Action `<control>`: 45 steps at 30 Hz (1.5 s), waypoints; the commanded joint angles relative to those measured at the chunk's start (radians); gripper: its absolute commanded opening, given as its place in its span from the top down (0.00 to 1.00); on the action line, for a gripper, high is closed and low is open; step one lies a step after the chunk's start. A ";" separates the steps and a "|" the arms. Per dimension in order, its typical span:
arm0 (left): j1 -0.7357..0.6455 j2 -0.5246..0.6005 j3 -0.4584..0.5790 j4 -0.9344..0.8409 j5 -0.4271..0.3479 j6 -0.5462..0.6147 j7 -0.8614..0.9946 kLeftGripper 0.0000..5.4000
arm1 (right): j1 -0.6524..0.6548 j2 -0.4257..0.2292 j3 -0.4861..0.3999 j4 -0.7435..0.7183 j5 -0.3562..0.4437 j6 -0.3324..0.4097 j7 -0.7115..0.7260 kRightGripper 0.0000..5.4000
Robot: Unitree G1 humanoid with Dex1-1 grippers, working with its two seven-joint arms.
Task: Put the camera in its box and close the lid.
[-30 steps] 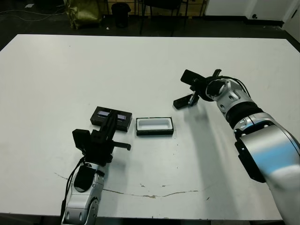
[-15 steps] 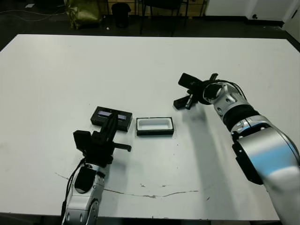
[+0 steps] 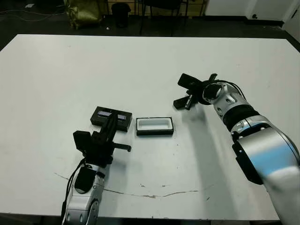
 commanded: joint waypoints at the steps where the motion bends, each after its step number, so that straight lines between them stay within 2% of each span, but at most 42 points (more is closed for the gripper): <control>1: 0.011 0.005 -0.001 0.011 0.006 0.015 0.007 1.00 | 0.019 -0.013 0.017 0.011 -0.017 0.001 0.025 1.00; 9: 0.011 0.005 0.000 0.011 -0.007 0.019 0.001 1.00 | 0.028 -0.029 0.003 -0.001 0.005 -0.004 0.087 1.00; 28: 0.011 0.004 -0.004 0.022 0.001 0.002 0.002 1.00 | 0.033 -0.071 0.022 -0.024 -0.007 -0.018 0.160 1.00; 34: 0.012 0.006 -0.002 0.024 -0.012 0.005 -0.007 1.00 | 0.042 -0.085 0.026 -0.041 -0.001 -0.055 0.184 1.00; 41: 0.011 0.008 -0.004 0.022 0.003 0.004 0.002 1.00 | 0.039 -0.091 0.025 -0.058 0.005 -0.031 0.228 1.00; 45: 0.011 0.009 -0.003 0.025 0.003 -0.003 -0.001 1.00 | 0.050 -0.100 0.024 -0.073 0.008 -0.047 0.253 1.00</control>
